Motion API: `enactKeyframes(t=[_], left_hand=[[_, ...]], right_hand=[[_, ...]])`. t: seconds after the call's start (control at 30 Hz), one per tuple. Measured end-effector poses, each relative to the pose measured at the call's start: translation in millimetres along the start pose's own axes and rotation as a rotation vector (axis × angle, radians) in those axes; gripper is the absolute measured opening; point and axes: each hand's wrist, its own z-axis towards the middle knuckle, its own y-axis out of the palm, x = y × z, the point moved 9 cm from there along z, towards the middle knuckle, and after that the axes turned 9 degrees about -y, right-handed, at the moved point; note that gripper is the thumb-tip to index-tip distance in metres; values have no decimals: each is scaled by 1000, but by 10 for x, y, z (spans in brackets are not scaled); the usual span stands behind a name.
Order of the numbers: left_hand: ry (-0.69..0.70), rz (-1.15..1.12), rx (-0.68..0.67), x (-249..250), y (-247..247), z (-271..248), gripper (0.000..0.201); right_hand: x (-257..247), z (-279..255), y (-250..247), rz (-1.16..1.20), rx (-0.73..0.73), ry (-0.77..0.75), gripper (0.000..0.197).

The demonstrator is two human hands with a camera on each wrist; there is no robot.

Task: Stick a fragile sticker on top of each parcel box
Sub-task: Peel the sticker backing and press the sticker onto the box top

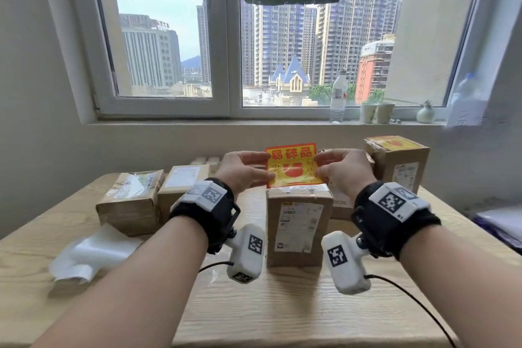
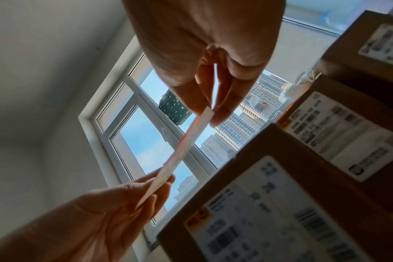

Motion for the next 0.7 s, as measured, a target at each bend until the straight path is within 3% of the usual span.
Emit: enactKeyframes(t=[0.3,0.7], left_hand=[[-31,151,28,-68,164,75,46],[-50,315,89,-103,135,139,47]], right_hand=[[190,6,-47,-134,-2,41,17],[85,-1,27,-417,-81,-24,23]])
